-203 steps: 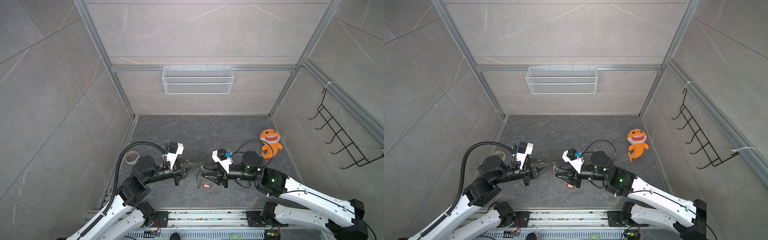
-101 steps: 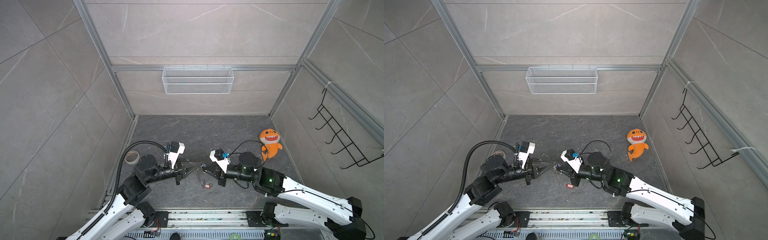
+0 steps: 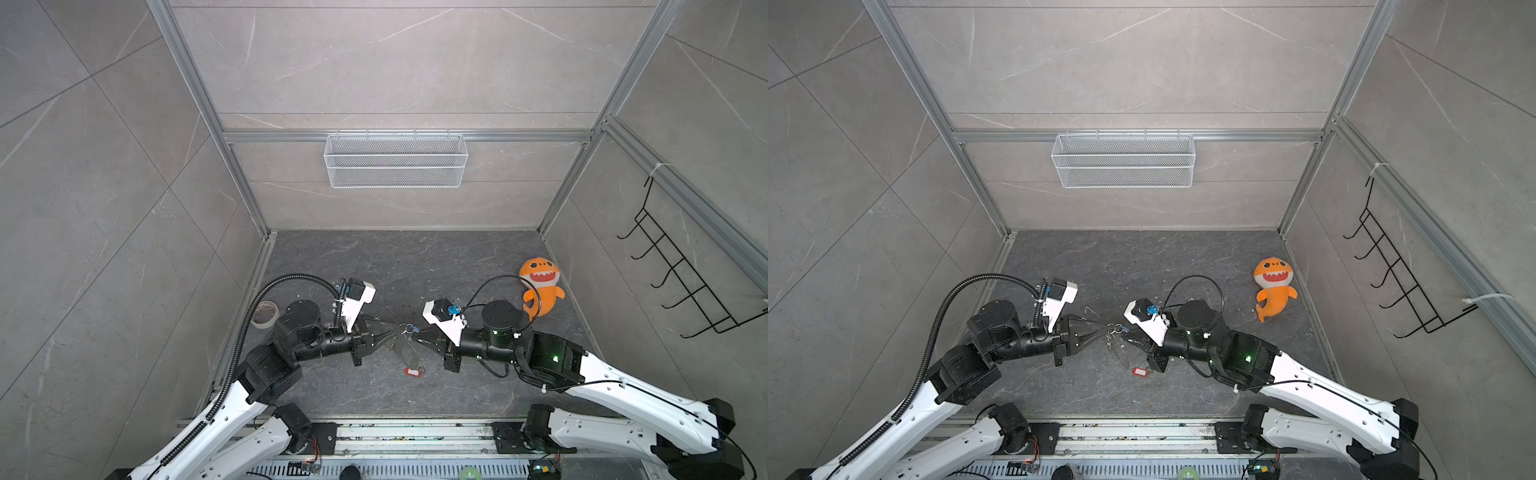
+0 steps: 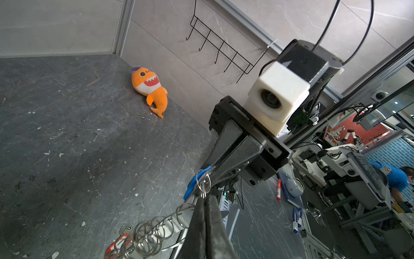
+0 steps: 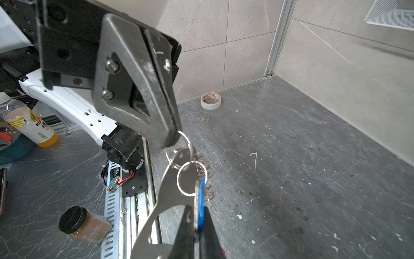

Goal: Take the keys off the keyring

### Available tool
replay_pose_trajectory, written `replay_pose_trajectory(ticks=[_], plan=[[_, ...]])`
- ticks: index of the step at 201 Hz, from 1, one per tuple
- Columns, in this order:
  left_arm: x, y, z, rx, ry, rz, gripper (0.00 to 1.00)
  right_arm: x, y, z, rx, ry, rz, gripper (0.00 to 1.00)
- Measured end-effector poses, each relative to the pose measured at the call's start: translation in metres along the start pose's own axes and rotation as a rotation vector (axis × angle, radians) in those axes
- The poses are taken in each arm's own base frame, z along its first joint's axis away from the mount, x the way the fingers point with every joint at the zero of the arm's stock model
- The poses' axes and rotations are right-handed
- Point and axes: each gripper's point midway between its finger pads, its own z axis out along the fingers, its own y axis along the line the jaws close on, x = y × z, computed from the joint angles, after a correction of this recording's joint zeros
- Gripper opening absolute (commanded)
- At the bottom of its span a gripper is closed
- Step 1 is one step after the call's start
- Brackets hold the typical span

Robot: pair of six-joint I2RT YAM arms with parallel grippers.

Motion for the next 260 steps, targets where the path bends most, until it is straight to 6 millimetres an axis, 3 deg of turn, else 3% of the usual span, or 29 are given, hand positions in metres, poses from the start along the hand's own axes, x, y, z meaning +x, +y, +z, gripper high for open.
replay_pose_trajectory(ticks=[125, 260], plan=[[0.015, -0.006, 0.008, 0.049, 0.146, -0.041, 0.0, -0.008, 0.001, -0.008, -0.009, 0.109, -0.101, 0.0], [0.029, -0.032, 0.002, 0.198, 0.228, -0.015, 0.0, -0.011, 0.027, -0.007, -0.174, 0.171, -0.163, 0.0]])
